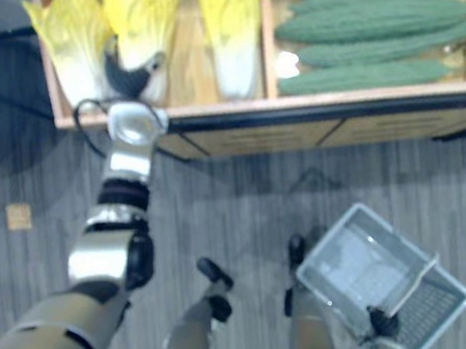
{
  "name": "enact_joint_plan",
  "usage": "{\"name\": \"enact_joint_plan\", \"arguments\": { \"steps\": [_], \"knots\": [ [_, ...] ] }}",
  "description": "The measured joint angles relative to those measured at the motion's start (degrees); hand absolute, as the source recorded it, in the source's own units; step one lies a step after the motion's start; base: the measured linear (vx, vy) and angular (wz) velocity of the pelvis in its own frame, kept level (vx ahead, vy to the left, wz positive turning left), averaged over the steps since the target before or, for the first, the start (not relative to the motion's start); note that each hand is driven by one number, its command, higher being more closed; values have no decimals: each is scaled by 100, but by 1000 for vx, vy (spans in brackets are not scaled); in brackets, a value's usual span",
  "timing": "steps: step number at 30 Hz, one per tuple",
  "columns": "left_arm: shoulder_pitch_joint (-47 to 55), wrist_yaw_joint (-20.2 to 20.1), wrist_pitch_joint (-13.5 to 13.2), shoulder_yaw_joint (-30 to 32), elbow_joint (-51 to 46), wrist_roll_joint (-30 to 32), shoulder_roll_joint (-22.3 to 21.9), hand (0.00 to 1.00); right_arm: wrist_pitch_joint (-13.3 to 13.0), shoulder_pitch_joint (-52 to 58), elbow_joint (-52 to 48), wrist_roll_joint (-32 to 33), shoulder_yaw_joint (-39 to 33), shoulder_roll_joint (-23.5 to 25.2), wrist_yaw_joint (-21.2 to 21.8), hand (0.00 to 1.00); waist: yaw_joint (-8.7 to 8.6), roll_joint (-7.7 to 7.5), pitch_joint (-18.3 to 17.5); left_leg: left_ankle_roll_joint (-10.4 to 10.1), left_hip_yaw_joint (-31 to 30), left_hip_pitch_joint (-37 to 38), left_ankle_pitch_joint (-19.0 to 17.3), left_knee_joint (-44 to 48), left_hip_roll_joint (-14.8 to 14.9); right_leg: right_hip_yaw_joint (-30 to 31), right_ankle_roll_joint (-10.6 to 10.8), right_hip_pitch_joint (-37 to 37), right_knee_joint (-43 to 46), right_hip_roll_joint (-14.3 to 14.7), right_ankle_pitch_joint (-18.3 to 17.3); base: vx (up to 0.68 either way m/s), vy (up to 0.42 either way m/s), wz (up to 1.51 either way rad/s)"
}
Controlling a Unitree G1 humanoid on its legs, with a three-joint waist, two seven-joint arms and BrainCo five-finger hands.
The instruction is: Pick vegetable in the basket
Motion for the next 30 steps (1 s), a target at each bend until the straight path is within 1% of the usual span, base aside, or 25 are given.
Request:
{"name": "enact_joint_plan", "arguments": {
  "steps": [2, 5, 9, 10, 13, 14, 16, 18, 19, 20, 21, 22, 23, 24, 25, 26, 27, 28, 29, 30],
  "knots": [
    [-107, -31, 19, -3, 1, 28, 51, 100, 0, -20, -1, 34, 21, -6, 5, 100, -6, -9, 5, 18, 17, -45, 14, -9, -8, 20, 4, -23, -68, -1, 60, -42, -15, -5],
    [-261, -168, 61, -88, 2, 47, 10, 100, 9, -52, 1, 178, 28, 4, 42, 100, -52, -26, 14, 46, 46, -56, 33, -32, -28, 41, 1, -24, -140, -9, 127, -14, -1, -3],
    [-414, -280, 65, -125, 14, 50, -64, 100, 36, -65, 2, 215, 35, 20, 66, 100, -147, -35, 20, 67, 46, 0, 52, -76, -41, 27, 10, 38, -168, -11, 143, 23, -5, -1],
    [-414, -281, 68, -137, 42, 43, -163, 100, 56, -68, 4, 215, 65, 18, 69, 100, -166, -44, 25, 66, 66, 91, 52, -80, -37, 19, 11, 126, -177, -6, 143, 68, -13, -7],
    [-414, -275, 100, -431, 46, 36, -421, 100, 59, -69, -2, 233, 246, 23, 68, 100, -184, -87, 48, 58, 155, 421, 46, -91, -16, -43, 11, 434, -186, 17, 143, 53, -22, -8],
    [-408, -208, 102, -524, 40, 36, -509, 100, 61, -67, -1, 232, 294, 25, 67, 100, -184, -89, 48, 47, 168, 552, 37, -104, -10, -71, 11, 565, -191, 30, 143, 47, -32, -7],
    [-357, -154, 113, -525, -3, 36, -482, 100, 61, -63, -7, 231, 400, 25, 63, 100, -163, -103, 41, -2, 216, 780, -1, -100, 9, -62, 11, 775, -223, 64, 143, 28, -28, -14],
    [-186, -97, 111, -621, -318, 42, -443, 100, 58, -62, -17, 223, 434, 57, 79, 100, -110, -156, 18, -41, 260, 1046, -41, -62, 17, 9, 11, 1010, -268, 96, 142, 12, -27, -25],
    [14, -35, 105, -786, -660, 47, -351, 100, 55, -54, -10, 215, 439, 86, 87, 100, -76, -202, -7, -43, 53, 1154, -100, 69, -3, 102, 10, 1125, -265, 126, 142, 16, -63, -36],
    [247, -1, 88, -980, -1017, 64, -164, 100, 57, -54, 21, 210, 454, 120, 108, 100, -64, -305, -67, -11, -549, 1166, -166, 308, 8, 264, 7, 1193, -267, 156, 140, 23, -97, -44],
    [401, 5, 83, -980, -1196, 85, -40, 100, 55, -54, 21, 205, 475, 122, 134, 100, -59, -355, -97, 14, -985, 1151, -247, 478, 28, 362, 7, 1219, -268, 162, 140, 24, -148, -68],
    [743, 38, 88, -930, -1471, 88, 249, 100, 53, -54, 7, 196, 475, 87, 207, 100, -33, -392, -128, 43, -1913, 1107, -600, 901, 75, 578, 4, 1301, -276, 196, 138, -25, -60, -113],
    [1174, 119, 104, -824, -1702, 108, 516, 100, 67, -61, 15, 138, 476, -26, 232, 100, 32, -325, -166, -26, -2982, 1115, -1127, 1253, 27, 847, 7, 1366, -277, 306, 137, -33, -21, -125],
    [1379, 157, 107, -720, -1783, 162, 585, 100, 68, -41, 22, 130, 473, -88, 236, 100, 32, -238, -238, -95, -3366, 1134, -1347, 1333, 37, 935, 10, 1378, -275, 406, 139, -68, 99, -121],
    [1641, 230, 121, -600, -1836, 286, 599, 100, 93, 75, 26, 71, 396, -191, 256, 100, 16, -134, -425, -288, -3842, 1210, -1616, 1319, 35, 1059, 57, 1369, -287, 509, 165, -48, 108, -67],
    [1721, 248, 166, -594, -1836, 326, 599, 100, 118, 182, 31, -39, 328, -232, 291, 100, -13, -116, -540, -359, -3825, 1260, -1737, 1262, 18, 1085, 109, 1390, -325, 530, 200, -80, 165, -36],
    [1731, 244, 241, -583, -1837, 475, 602, 100, 130, 348, 35, -85, 176, -182, 319, 100, -33, -195, -681, -377, -3810, 1338, -1784, 1144, -90, 1096, 199, 1442, -432, 423, 266, -75, 162, -1],
    [1757, 244, 263, -554, -1849, 552, 606, 100, 144, 489, 37, -85, 105, -149, 322, 100, -33, -271, -783, -355, -3813, 1380, -1769, 1093, -192, 1112, 247, 1506, -538, 313, 311, -68, 132, 8],
    [1804, 245, 298, -549, -1876, 558, 618, 100, 152, 585, 37, -87, 48, -129, 327, 100, -38, -304, -851, -342, -3808, 1440, -1760, 1044, -248, 1122, 267, 1564, -605, 254, 345, -36, 117, 7],
    [1916, 248, 377, -525, -1946, 715, 639, 100, 164, 762, 42, -93, -95, -87, 327, 100, -39, -331, -988, -320, -3814, 1525, -1747, 1011, -343, 1132, 296, 1680, -684, 154, 364, -29, 97, 13]
  ]
}}
